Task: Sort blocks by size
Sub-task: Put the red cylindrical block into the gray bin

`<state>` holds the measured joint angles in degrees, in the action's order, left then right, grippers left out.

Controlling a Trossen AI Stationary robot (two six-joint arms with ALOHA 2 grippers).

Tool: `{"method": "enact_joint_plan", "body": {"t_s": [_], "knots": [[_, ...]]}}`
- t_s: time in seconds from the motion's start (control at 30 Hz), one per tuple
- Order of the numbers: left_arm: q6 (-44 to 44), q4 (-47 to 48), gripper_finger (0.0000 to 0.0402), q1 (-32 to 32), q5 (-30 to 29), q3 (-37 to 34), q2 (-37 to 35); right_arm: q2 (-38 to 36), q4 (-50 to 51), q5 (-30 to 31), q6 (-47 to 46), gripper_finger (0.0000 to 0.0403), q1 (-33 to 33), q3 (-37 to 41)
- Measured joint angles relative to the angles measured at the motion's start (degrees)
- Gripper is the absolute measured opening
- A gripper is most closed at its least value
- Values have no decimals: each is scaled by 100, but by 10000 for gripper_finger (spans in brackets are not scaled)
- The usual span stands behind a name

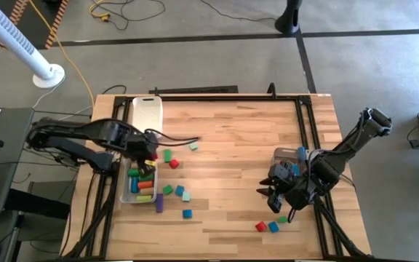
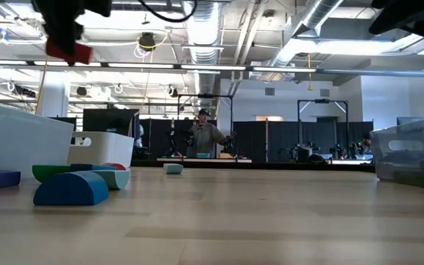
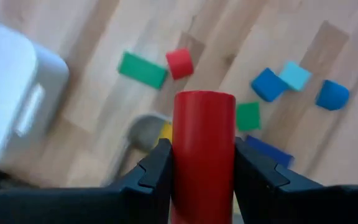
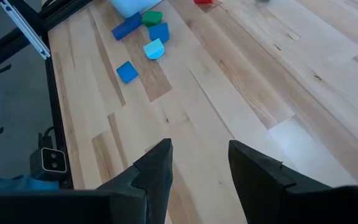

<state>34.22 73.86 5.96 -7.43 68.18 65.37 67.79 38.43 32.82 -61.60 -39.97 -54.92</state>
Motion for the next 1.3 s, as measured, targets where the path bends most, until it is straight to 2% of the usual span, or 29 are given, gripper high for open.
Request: {"method": "enact_joint_plan", "body": {"t_s": [0.2, 0.33, 0.53, 0.73, 1.03, 1.3], "knots": [[709, 587, 121, 354, 50, 0, -92, 0, 7, 0, 44, 185, 0, 0], [962, 631, 121, 593, 109, -150, -60, 0, 9, 0, 61, 185, 0, 0], [1392, 497, 122, 877, 496, -1064, -57, 0, 7, 0, 61, 185, -10, 0], [1911, -231, 152, 1236, 686, -1668, -139, 0, -68, 1, 63, 185, -15, 0], [2077, -417, 148, 1467, 603, -1757, -147, 0, -153, 2, 83, 185, 82, 0], [2135, -423, 172, 1477, 459, -1755, -147, -2, -387, 0, 216, 185, 151, 0]]}}
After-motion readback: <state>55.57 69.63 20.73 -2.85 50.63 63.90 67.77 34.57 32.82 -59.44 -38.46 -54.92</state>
